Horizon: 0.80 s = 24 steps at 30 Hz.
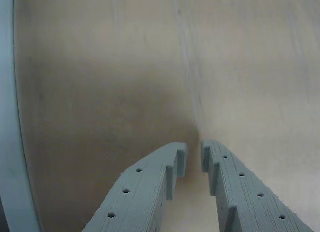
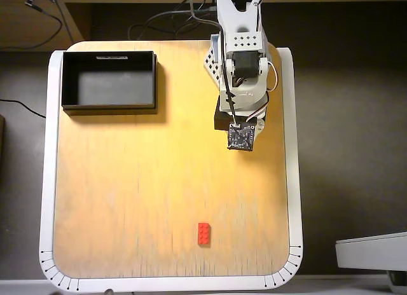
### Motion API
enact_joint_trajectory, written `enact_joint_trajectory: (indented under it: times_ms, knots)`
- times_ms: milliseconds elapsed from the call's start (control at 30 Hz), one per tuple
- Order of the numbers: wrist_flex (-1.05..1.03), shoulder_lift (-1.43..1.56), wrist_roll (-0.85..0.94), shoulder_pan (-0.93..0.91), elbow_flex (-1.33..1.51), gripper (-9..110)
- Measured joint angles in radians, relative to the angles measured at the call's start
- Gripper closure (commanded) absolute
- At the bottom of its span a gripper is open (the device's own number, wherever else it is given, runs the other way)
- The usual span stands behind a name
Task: Grasp a lego block and put it in the bin.
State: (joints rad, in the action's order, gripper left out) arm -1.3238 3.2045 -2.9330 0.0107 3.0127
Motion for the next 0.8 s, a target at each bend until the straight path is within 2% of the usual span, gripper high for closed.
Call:
enact_joint_trajectory:
  times_ms: [133, 267, 433, 600, 800]
  knots:
    - [0.000, 0.000, -0.020, 0.000, 0.000, 100]
    - [0.000, 0.000, -0.172, -0.021, 0.000, 101]
    - [0.017, 0.000, -0.244, -0.035, 0.000, 101]
    - [0.130, -0.032, -0.244, -0.061, -0.003, 101]
    - [0.290, -0.230, -0.244, -0.098, -0.078, 101]
